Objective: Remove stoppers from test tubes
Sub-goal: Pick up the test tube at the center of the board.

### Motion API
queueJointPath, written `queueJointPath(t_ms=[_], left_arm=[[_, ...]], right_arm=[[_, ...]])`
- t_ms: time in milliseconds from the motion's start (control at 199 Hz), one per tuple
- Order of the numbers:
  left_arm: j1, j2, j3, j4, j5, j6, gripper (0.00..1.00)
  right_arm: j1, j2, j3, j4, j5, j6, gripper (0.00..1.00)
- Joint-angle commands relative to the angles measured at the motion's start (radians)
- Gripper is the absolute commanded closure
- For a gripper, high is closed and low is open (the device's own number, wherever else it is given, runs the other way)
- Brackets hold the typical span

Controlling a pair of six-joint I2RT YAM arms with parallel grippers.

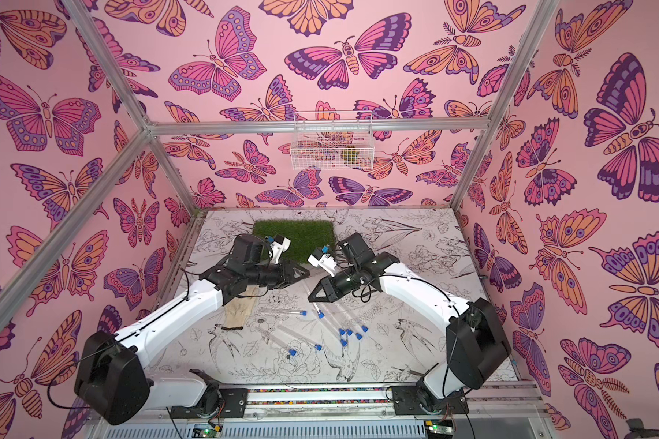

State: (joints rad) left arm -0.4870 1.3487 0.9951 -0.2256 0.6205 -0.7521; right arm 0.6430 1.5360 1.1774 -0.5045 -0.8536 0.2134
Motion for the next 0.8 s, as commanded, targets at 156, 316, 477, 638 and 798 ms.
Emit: queueJointPath(t_ms=[156, 316, 477, 638, 798], left_arm=[[-0.005, 0.007, -0.021, 0.025, -0.008, -0.009, 0.79], [-0.004, 0.000, -0.036, 0.025, -0.017, -0.018, 0.86], [0.005, -0.011, -0.051, 0.026, -0.024, -0.030, 0.92], [0.026, -0.026, -0.068, 0.020, -0.027, -0.044, 0.95], [0.052, -0.051, -0.076, 0.010, -0.049, -0.088, 0.98]], right_arm=[[0.008, 0.012, 0.031, -0.002, 0.010, 0.013, 0.81], [0.008, 0.015, 0.040, -0.005, 0.020, 0.009, 0.78], [0.008, 0.025, 0.066, -0.026, 0.034, -0.005, 0.70], [-0.004, 0.006, 0.092, -0.046, 0.081, -0.011, 0.46], [-0.062, -0.095, 0.043, 0.069, 0.125, 0.097, 0.37]])
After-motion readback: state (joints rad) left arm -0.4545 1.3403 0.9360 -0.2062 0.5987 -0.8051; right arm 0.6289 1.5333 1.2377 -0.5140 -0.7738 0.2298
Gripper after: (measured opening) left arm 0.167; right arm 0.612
